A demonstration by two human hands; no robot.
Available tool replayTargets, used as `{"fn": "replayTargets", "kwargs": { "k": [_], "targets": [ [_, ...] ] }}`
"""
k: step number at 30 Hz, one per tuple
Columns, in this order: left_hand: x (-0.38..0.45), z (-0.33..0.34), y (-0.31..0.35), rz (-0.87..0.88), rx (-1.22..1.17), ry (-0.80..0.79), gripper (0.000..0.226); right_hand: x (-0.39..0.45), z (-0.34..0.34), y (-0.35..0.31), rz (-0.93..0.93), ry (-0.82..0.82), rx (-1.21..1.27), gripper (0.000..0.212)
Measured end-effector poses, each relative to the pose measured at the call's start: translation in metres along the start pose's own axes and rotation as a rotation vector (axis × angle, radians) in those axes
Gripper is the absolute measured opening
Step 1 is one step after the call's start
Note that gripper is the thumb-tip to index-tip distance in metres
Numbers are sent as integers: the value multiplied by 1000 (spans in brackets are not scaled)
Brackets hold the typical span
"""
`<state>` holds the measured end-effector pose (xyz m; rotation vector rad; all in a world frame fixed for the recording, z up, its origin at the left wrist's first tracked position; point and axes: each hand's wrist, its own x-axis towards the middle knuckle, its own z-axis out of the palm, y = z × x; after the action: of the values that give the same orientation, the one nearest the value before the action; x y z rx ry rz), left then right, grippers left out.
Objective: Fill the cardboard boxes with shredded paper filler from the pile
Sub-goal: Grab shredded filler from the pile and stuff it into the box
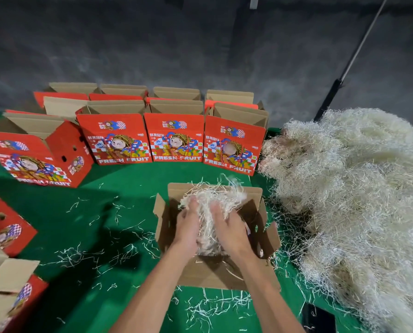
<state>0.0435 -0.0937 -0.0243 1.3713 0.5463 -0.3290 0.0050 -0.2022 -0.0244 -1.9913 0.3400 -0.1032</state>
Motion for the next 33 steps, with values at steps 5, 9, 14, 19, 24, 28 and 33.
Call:
{"fn": "replayTargets", "kwargs": {
  "k": [5, 9, 14, 19, 24, 28, 33],
  "targets": [
    [-4, 1, -15, 41, 138, 32, 91, 4, -1, 14, -16, 108, 95, 56],
    [4, -8, -19, -15, 75, 18, 59, 11, -15, 28, 90, 134, 92, 50],
    [9, -16, -21, -52, -99, -35, 95, 16, -16, 33, 261, 196, 239, 60],
    [11, -19, -14, -63, -186, -122, 122, 17, -13, 30, 389, 213, 352, 68],
    [17, -21, -14, -121, -154, -124, 108, 26, -19, 40, 567, 192, 520, 70],
    [22, -22, -10, -143, -232, -205, 108, 32, -19, 37, 587, 124, 588, 68],
    [33, -26, -13, -143, -189, -124, 97, 33, -21, 48, 584, 104, 476, 82]
  ]
}}
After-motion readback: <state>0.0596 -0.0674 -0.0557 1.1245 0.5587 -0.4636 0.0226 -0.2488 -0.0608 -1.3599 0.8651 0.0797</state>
